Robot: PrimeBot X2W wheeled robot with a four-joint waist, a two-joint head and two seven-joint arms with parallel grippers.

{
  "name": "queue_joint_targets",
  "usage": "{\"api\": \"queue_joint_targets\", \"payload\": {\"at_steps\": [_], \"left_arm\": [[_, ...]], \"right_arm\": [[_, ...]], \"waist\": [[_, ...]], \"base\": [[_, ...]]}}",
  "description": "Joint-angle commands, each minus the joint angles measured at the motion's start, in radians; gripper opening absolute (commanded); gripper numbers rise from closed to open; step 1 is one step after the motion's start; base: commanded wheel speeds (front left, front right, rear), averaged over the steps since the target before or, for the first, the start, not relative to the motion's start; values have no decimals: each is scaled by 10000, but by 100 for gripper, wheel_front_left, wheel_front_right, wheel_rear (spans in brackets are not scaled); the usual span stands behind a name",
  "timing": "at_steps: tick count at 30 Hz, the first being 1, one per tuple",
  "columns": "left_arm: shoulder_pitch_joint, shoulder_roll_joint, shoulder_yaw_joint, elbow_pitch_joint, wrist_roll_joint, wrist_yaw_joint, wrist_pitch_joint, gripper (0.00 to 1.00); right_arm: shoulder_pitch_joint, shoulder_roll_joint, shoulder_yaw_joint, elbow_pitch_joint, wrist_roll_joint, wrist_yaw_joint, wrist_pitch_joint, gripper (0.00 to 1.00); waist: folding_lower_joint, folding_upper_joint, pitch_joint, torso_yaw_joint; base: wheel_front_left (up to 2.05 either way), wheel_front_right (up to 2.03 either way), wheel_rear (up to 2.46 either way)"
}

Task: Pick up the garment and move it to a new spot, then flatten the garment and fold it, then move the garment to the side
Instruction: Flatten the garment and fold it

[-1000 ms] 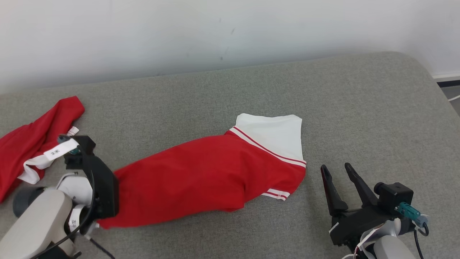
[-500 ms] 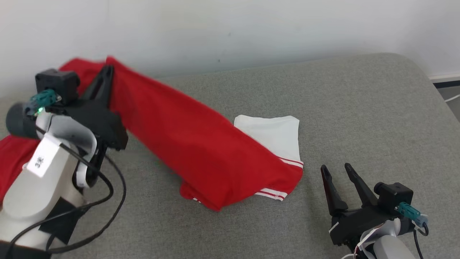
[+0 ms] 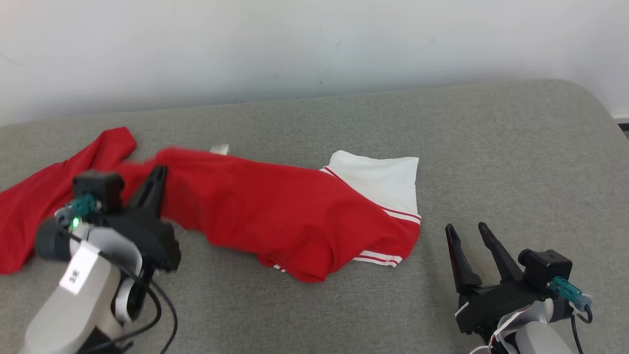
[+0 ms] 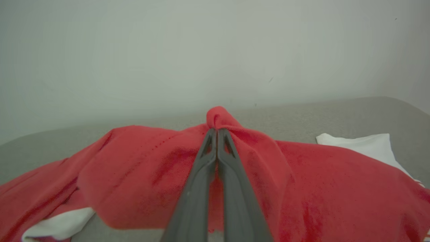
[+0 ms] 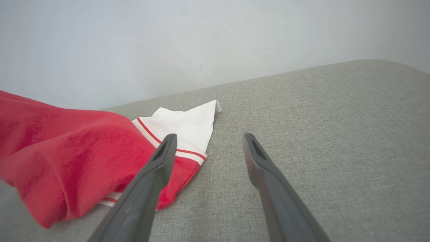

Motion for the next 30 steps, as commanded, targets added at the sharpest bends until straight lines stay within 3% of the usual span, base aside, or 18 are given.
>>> {"api": "queue_joint_targets", "payload": {"at_steps": [1, 8, 20, 30], "left_arm": [[441, 155, -11, 4, -109, 88, 152, 0], [1802, 461, -40, -423, -592, 376, 809, 0], [3995, 844, -124, -2382, -1243, 1349, 2094, 0], [5140, 1077, -161, -3672, -1484, 2003, 2538, 1]], "right_arm": [[29, -44, -52, -33, -24, -3, -13, 100], [68, -44, -90, -115, -99, -3, 73, 100], [151, -43, -174, -218, -106, -3, 150, 100], [214, -43, -294, -220, -156, -3, 183, 100]], "waist": [[0, 0, 22, 166], [0, 0, 31, 502], [0, 0, 1, 720], [0, 0, -147, 811]], "base": [[0, 0, 0], [0, 0, 0], [0, 0, 0], [0, 0, 0]]}}
